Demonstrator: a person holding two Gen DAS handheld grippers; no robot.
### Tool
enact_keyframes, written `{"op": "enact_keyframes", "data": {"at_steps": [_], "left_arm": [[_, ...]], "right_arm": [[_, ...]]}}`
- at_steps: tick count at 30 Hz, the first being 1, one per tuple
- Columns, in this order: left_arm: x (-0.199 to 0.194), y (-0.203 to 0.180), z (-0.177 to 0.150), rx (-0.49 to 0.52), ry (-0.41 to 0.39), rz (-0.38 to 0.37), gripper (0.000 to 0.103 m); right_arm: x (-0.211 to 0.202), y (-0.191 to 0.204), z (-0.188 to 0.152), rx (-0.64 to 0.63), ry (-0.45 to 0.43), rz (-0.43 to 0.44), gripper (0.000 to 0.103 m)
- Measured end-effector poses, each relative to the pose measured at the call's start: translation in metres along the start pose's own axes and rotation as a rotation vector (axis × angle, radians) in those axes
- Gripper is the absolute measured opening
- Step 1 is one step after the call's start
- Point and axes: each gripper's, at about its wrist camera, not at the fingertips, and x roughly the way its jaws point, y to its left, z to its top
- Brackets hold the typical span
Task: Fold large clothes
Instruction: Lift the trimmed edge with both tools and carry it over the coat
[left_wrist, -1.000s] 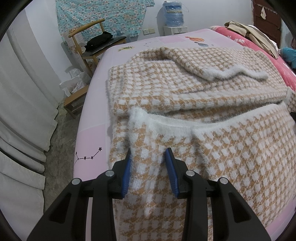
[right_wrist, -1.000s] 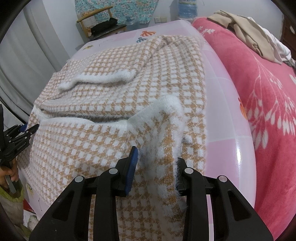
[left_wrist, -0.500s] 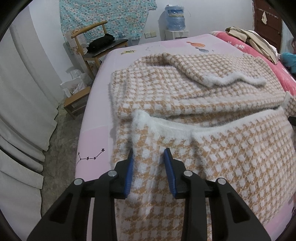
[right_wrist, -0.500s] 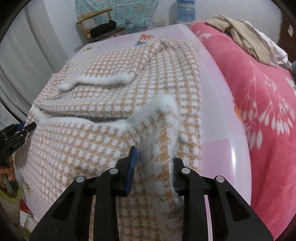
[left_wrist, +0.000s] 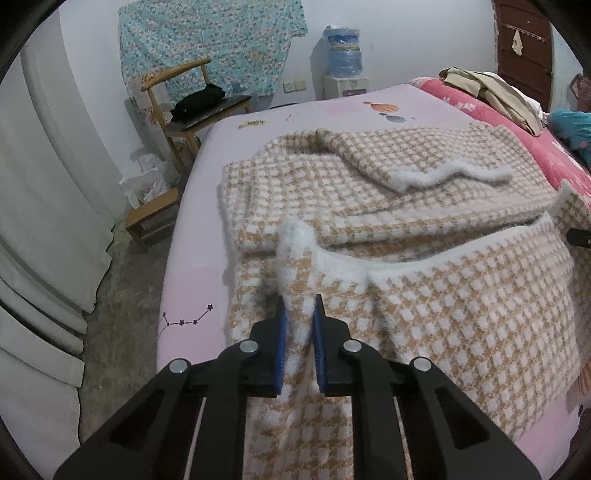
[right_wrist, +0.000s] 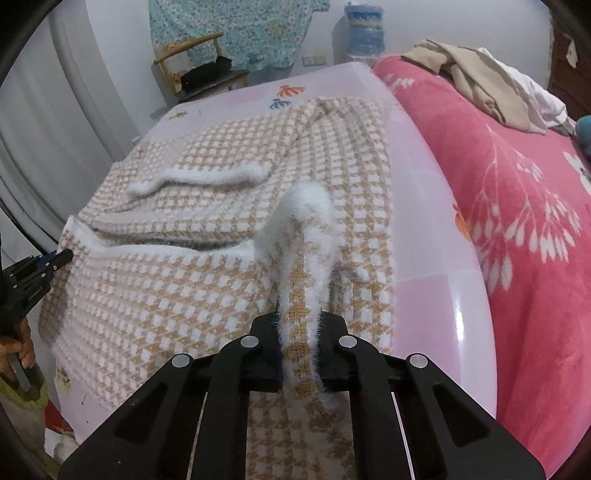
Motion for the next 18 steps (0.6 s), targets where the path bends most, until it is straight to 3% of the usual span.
{"op": "enact_keyframes", "data": {"at_steps": [9,18], "left_arm": [[-0.015,-0.008,-0.004,0.01,-0.072,-0.002,0.011],[-0.056,-0.037,-0.017,0.008,-0.165,0.005,0.01]], "right_arm": [[-0.024,0.002,-0.011,0.022,-0.049,0.006,0.008],[-0.057,0.01,-0.017,0.027,-0.121,-0.004,0.007]]}}
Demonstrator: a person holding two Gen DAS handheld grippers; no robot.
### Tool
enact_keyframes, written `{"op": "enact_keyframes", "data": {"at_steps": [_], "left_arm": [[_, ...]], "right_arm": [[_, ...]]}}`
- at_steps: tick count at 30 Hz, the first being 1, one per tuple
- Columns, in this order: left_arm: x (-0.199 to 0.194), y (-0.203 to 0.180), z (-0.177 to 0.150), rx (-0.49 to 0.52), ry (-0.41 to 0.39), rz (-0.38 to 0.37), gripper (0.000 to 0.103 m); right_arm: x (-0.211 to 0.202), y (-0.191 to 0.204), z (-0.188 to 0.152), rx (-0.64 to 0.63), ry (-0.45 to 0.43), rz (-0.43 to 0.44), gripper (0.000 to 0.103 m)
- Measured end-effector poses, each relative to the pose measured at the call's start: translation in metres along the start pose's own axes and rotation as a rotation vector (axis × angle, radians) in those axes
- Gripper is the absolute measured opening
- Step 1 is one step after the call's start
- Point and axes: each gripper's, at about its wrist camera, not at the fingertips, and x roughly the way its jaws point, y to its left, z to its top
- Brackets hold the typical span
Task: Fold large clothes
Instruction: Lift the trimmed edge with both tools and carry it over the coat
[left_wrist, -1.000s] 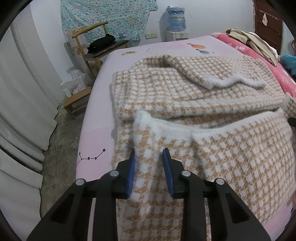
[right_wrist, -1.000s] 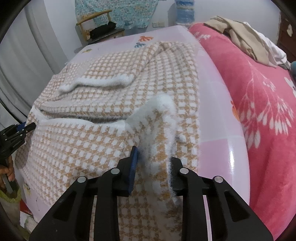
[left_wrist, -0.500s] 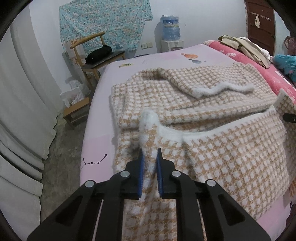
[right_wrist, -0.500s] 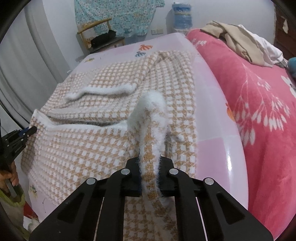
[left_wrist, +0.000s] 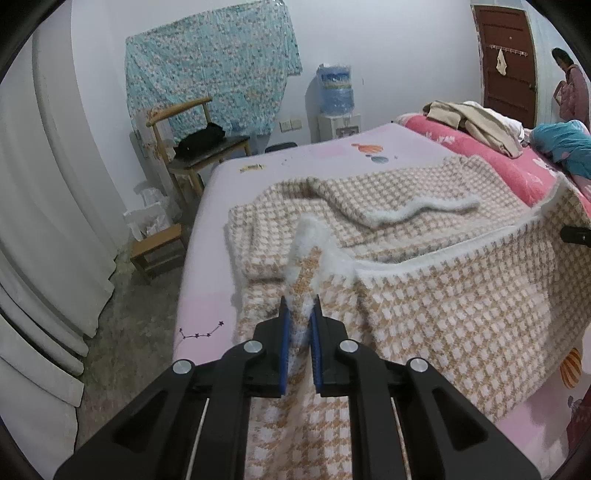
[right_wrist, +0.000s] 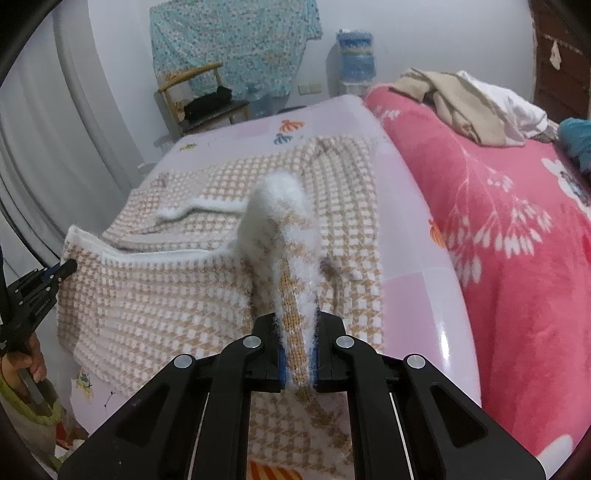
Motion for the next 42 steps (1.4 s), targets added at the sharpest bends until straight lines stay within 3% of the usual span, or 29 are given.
{"op": "enact_keyframes", "data": {"at_steps": [14,25,36,42], "left_arm": [[-0.04,-0.001,0.004,-0.036,-0.099,-0.013,0.009],[-0.054,0.0,0.022,-0.035,-0.18,-0.018,0.008],[-0.027,0.018,0.085,-0.027,-0.272,-0.022,0.008],[-0.01,0.025,0.126,0.004,-0.331,0.027,0.008]], "right_arm": [[-0.029,0.004,-0.003,0.008,-0.065,-0.016,0.006],[-0.037,0.008,0.015,-0.013,-0.118,-0.019,0.006],[-0.022,0.01,0.082,-0.084,-0.195,-0.014,0.006],[-0.011,-0.004,0.13,-0.072,-0.249,0.003,0.006]]}}
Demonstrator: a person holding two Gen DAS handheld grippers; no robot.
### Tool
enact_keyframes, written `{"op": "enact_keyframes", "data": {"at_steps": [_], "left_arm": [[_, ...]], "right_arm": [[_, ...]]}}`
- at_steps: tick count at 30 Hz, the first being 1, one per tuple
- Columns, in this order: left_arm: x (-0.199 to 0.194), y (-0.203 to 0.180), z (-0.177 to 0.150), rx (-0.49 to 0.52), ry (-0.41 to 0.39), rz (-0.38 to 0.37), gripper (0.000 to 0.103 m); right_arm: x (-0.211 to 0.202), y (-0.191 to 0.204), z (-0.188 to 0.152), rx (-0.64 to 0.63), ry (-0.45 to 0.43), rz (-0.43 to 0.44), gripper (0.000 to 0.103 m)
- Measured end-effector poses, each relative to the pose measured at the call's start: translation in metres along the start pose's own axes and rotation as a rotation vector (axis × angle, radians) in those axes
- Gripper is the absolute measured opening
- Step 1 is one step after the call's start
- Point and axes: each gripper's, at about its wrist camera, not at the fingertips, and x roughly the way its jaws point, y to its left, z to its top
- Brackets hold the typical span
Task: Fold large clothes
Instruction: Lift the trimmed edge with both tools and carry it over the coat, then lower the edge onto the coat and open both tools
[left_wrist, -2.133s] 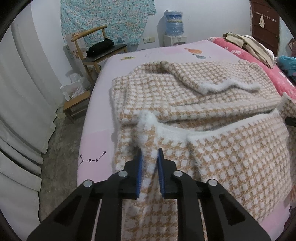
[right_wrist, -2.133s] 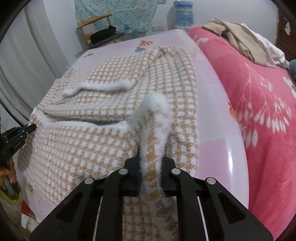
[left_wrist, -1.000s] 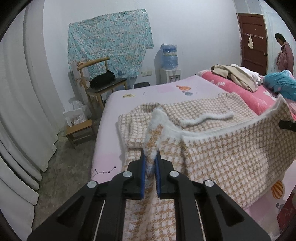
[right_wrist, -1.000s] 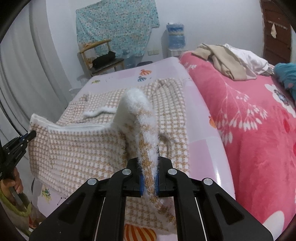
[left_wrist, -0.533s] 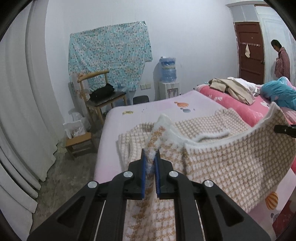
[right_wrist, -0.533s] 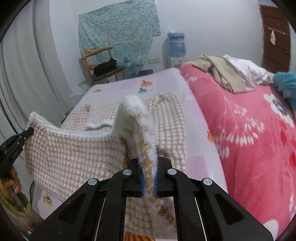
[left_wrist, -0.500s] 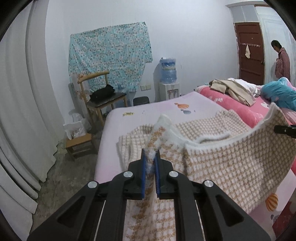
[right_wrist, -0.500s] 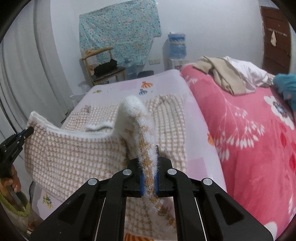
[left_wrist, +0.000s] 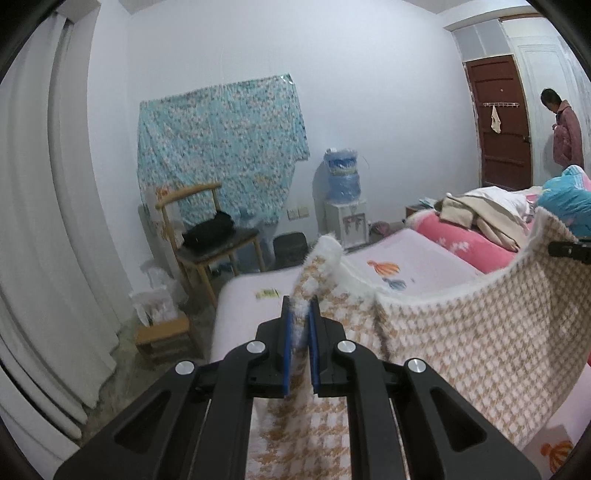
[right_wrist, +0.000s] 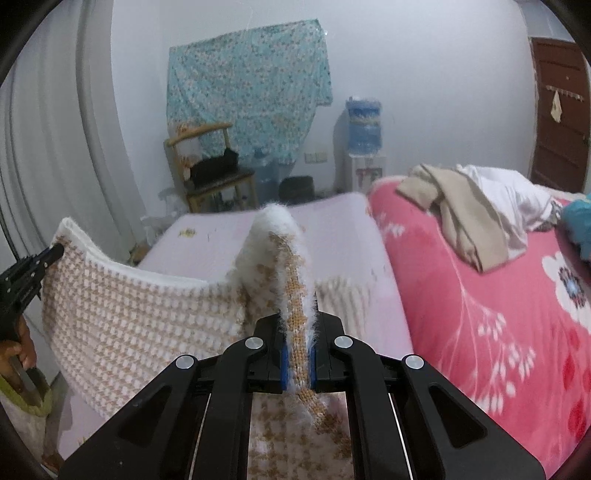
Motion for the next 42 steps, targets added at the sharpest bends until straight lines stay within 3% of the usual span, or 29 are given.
{"op": "enact_keyframes", "data": {"at_steps": [4,7,14,15,18,21,23,26,28,33,37,39,42], "left_arm": [[0.031,0.008,0.019,-0.004,0.004,0.005,0.008],[0.072,0.012,0.022,-0.026,0.062,-0.013,0.008],[0.183,0.016,-0.022,-0.029,0.331,-0.007,0.008],[0.198,0.016,-0.033,-0.025,0.379,-0.005,0.009],[0.213,0.014,-0.049,-0.039,0.435,-0.017,0.012],[0.215,0.025,-0.051,-0.106,0.445,-0.028,0.018],[0.215,0.04,-0.052,-0.186,0.455,-0.04,0.029],[0.214,0.063,-0.051,-0.314,0.463,-0.071,0.033],[0.207,0.075,-0.048,-0.35,0.451,-0.011,0.033],[0.181,0.111,-0.047,-0.524,0.421,-0.032,0.032],[0.149,0.109,-0.038,-0.498,0.399,-0.069,0.033],[0.128,0.097,-0.035,-0.454,0.402,-0.099,0.037],[0.094,0.073,-0.036,-0.39,0.406,-0.168,0.049]], "right_arm": [[0.031,-0.013,0.027,0.021,-0.008,0.013,0.006],[0.07,-0.026,0.041,0.066,0.036,0.05,0.006],[0.175,-0.049,0.022,0.136,0.263,0.072,0.007],[0.188,-0.054,0.016,0.155,0.301,0.084,0.01],[0.202,-0.067,0.006,0.2,0.338,0.069,0.035],[0.198,-0.079,0.005,0.237,0.325,0.088,0.051],[0.194,-0.088,0.007,0.261,0.314,0.083,0.059],[0.187,-0.099,0.01,0.289,0.299,0.053,0.06],[0.182,-0.103,0.013,0.305,0.282,0.024,0.062],[0.154,-0.119,0.017,0.385,0.216,-0.039,0.063],[0.125,-0.113,0.02,0.386,0.186,-0.026,0.063],[0.102,-0.096,0.018,0.337,0.179,-0.006,0.063],[0.07,-0.067,0.008,0.257,0.181,0.023,0.072]]}}
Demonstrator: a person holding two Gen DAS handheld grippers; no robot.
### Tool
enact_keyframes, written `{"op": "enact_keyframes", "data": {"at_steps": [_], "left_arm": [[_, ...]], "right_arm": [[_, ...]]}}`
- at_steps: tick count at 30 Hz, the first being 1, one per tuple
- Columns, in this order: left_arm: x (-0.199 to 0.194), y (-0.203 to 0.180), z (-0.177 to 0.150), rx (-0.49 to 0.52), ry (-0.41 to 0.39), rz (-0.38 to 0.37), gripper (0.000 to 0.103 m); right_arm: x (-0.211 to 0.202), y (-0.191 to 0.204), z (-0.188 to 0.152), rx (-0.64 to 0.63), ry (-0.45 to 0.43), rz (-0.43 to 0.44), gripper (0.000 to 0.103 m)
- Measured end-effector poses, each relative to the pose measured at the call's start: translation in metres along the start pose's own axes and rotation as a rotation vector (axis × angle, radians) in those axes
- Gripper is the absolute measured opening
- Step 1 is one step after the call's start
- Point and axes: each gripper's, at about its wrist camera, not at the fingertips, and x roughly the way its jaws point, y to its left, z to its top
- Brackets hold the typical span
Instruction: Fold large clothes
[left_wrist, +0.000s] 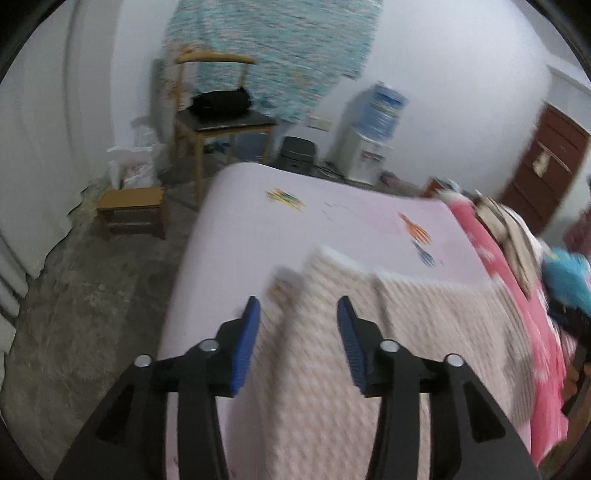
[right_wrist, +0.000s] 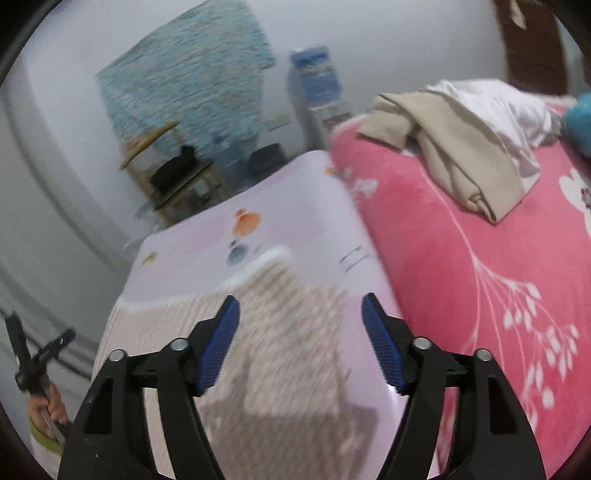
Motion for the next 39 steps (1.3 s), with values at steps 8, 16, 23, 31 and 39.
{"op": "enact_keyframes", "data": {"at_steps": [8,16,23,31,39], "left_arm": [[-0.062,-0.062,-0.073,0.165,0.011,-0.116,0.084],[-0.11,-0.107,-0.133,0.241,-0.112,-0.061,0.098],[-0.118,-0.129,-0.165,0.258,-0.155,0.094,0.098],[-0.105,-0.151,-0.176,0.262,-0.098,0.242,0.098],[-0.085,-0.133,-0.179,0.115,0.004,0.296,0.098]], "right_arm": [[-0.069,0.06,-0.085,-0.133,-0.015,0.046,0.088],[-0.1,0.091,-0.163,-0.175,-0.06,-0.09,0.095],[-0.111,0.114,-0.196,-0.275,-0.105,-0.195,0.095],[-0.124,0.119,-0.203,-0.274,-0.183,-0.254,0.095],[-0.101,0.112,-0.199,-0.216,-0.087,-0.26,0.095]]}}
